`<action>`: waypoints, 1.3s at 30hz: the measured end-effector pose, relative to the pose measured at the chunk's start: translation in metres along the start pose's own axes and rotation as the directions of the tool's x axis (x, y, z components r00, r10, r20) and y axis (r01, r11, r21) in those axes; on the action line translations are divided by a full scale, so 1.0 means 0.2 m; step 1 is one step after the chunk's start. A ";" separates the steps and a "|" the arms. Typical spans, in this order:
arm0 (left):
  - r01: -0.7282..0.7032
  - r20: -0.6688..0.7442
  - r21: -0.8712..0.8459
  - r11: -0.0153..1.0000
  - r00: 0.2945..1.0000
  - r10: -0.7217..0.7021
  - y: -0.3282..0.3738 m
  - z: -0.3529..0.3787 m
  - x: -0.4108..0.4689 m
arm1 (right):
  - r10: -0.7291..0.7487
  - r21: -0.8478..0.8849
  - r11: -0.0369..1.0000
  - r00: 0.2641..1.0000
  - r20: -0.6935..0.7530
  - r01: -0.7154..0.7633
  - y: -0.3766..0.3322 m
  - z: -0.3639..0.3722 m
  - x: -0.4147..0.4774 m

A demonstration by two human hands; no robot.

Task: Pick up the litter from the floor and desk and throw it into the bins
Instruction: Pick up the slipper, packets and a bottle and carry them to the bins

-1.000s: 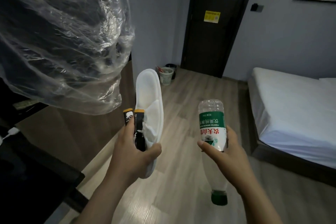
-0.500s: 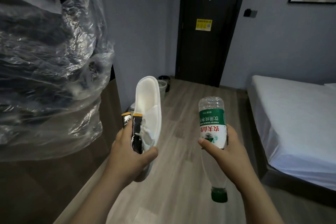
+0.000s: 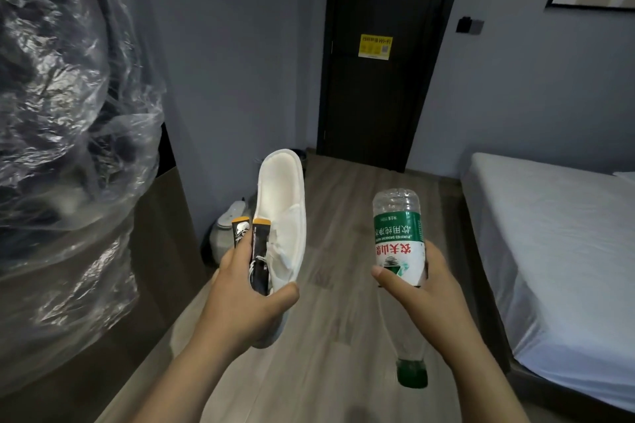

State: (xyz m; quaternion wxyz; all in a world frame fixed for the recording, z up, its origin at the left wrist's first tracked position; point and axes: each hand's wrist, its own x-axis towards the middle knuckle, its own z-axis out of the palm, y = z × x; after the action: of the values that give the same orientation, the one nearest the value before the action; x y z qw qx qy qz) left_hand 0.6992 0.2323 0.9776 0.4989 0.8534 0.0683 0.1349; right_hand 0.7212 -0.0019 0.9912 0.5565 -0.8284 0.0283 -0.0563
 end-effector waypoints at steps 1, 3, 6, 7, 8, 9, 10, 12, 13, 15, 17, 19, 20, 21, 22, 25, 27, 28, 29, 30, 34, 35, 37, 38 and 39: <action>0.004 -0.001 -0.006 1.000 1.000 -0.004 -0.02 0.02 0.10 | 0.000 -0.001 1.000 1.000 0.000 0.000 0.00 0.03 0.09; 0.009 -0.005 -0.021 1.000 1.000 -0.009 -0.06 0.04 0.31 | 0.002 -0.007 1.000 1.000 0.003 -0.001 0.00 0.11 0.29; 0.010 -0.011 -0.054 0.999 1.000 -0.010 -0.10 0.08 0.64 | 0.004 -0.015 1.000 1.000 0.004 -0.004 -0.03 0.22 0.59; 0.014 -0.009 -0.057 0.998 1.000 -0.014 -0.11 0.08 0.75 | 0.006 -0.019 1.000 1.000 0.008 -0.006 -0.04 0.26 0.69; 0.017 -0.001 -0.050 0.999 1.000 -0.017 -0.12 0.09 0.86 | 0.010 -0.026 1.000 1.000 0.014 -0.010 -0.06 0.30 0.79; 0.017 0.008 -0.041 0.999 1.000 -0.017 -0.12 0.09 0.96 | 0.015 -0.030 0.999 1.000 0.017 -0.015 -0.08 0.35 0.88; 0.009 0.016 -0.031 0.999 1.000 -0.008 -0.13 0.11 1.06 | 0.019 -0.030 0.999 1.000 0.013 -0.018 -0.09 0.38 0.96; 0.000 0.025 -0.025 1.000 1.000 0.000 -0.15 0.15 1.27 | 0.029 -0.032 0.999 1.000 0.003 -0.029 -0.10 0.43 1.14; 0.000 0.034 -0.025 1.000 0.999 0.001 -0.16 0.18 1.36 | 0.039 -0.036 0.999 0.999 0.005 -0.039 -0.09 0.45 1.22; 0.003 0.063 -0.030 1.000 0.998 -0.001 -0.18 0.24 1.52 | 0.063 -0.046 0.997 0.998 0.004 -0.063 -0.07 0.48 1.38; 0.012 0.086 -0.023 1.000 0.996 -0.010 -0.21 0.30 1.67 | 0.076 -0.050 0.996 0.997 -0.007 -0.076 -0.04 0.50 1.54; 0.013 0.089 -0.008 1.000 0.996 -0.012 -0.23 0.37 1.84 | 0.082 -0.043 0.996 0.997 -0.010 -0.082 -0.03 0.51 1.73; 0.012 0.082 -0.002 1.000 0.997 -0.012 -0.24 0.41 1.93 | 0.081 -0.042 0.996 0.997 -0.006 -0.081 -0.01 0.52 1.83; 0.014 0.068 0.005 1.000 0.998 -0.014 -0.24 0.45 2.02 | 0.081 -0.040 0.996 0.997 0.003 -0.081 0.00 0.53 1.93; 0.013 0.050 0.014 1.000 0.999 -0.013 -0.24 0.50 2.10 | 0.079 -0.039 0.996 0.997 0.009 -0.079 0.02 0.53 2.03; -0.021 0.020 0.057 0.998 1.000 0.020 -0.22 0.62 2.35 | 0.069 -0.014 0.998 0.998 0.015 -0.068 0.07 0.54 2.36; -0.011 0.032 0.085 0.996 0.999 0.009 -0.19 0.70 2.52 | 0.060 -0.009 0.998 0.997 0.039 -0.059 0.08 0.54 2.58; -0.007 0.041 0.088 0.996 0.999 0.003 -0.17 0.73 2.60 | 0.054 -0.006 0.999 0.997 0.052 -0.054 0.08 0.54 2.68; -0.002 0.042 0.087 0.996 0.999 -0.001 -0.15 0.76 2.69 | 0.046 -0.003 0.999 0.997 0.067 -0.046 0.08 0.53 2.79; -0.001 0.033 0.086 0.996 0.999 -0.002 -0.14 0.80 2.77 | 0.036 -0.003 0.999 0.996 0.080 -0.035 0.07 0.53 2.89; 0.010 -0.002 0.091 0.996 1.000 -0.010 -0.14 0.92 3.07 | 0.021 -0.012 1.000 0.994 0.109 -0.020 0.10 0.54 3.28; 0.020 0.004 0.088 0.996 1.000 -0.021 -0.15 0.95 3.14 | 0.027 -0.017 1.000 0.993 0.117 -0.025 0.11 0.56 3.36; 0.030 0.012 0.079 0.996 0.999 -0.031 -0.19 0.99 3.29 | 0.055 -0.028 0.998 0.990 0.132 -0.052 0.13 0.60 3.53; 0.041 0.015 0.073 0.996 0.999 -0.042 -0.21 1.01 3.36 | 0.070 -0.035 0.997 0.988 0.138 -0.066 0.14 0.63 3.61; 0.050 0.021 0.066 0.997 0.998 -0.051 -0.24 1.02 3.45 | 0.080 -0.041 0.996 0.987 0.139 -0.075 0.16 0.67 3.70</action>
State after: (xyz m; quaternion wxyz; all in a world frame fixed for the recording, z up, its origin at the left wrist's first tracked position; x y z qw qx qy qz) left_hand 1.4196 0.2586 0.9522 0.4745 0.8689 0.0885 0.1102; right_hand 1.4728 0.0272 0.9574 0.5442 -0.8383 0.0223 0.0245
